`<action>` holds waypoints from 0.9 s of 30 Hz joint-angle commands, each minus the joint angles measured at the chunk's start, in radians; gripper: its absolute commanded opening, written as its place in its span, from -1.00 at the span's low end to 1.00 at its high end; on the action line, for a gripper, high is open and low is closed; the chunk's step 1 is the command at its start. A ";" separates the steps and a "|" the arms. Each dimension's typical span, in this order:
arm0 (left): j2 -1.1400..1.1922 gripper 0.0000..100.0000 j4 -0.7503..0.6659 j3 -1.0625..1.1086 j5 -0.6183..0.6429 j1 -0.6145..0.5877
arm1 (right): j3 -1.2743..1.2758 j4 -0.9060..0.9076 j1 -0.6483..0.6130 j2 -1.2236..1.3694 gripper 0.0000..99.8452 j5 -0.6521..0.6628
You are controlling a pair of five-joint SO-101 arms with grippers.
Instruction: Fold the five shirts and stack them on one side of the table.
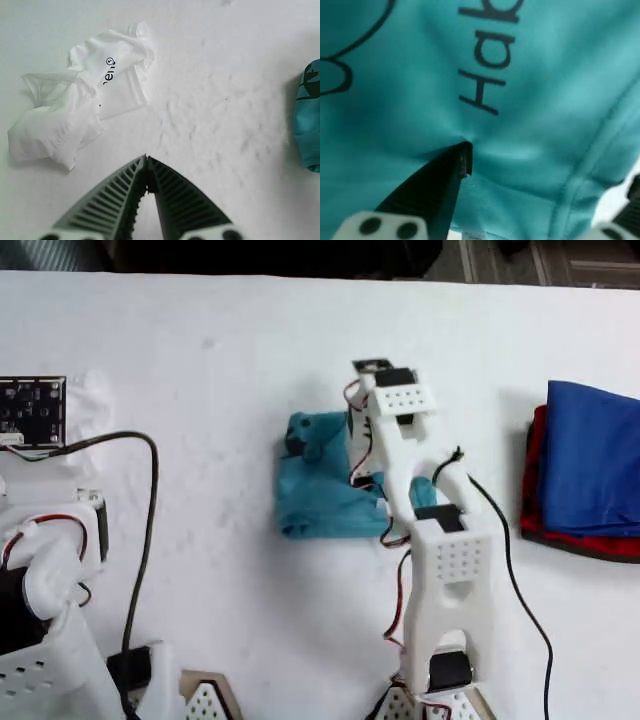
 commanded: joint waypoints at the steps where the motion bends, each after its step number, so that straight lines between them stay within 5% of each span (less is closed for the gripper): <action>1: -0.005 -0.95 -0.018 -0.002 -0.006 -0.004 | -0.005 -0.022 -0.015 0.058 -0.24 -0.003; 9: -0.007 -0.95 -0.015 -0.002 -0.006 -0.005 | -0.075 0.042 0.048 0.091 -0.96 0.003; 15: -0.007 -0.95 -0.017 -0.002 -0.006 -0.005 | -0.219 0.193 0.105 0.036 -0.96 0.097; 27: -0.007 -0.95 -0.018 -0.002 -0.006 -0.004 | -0.227 0.191 0.251 -0.386 -0.96 0.427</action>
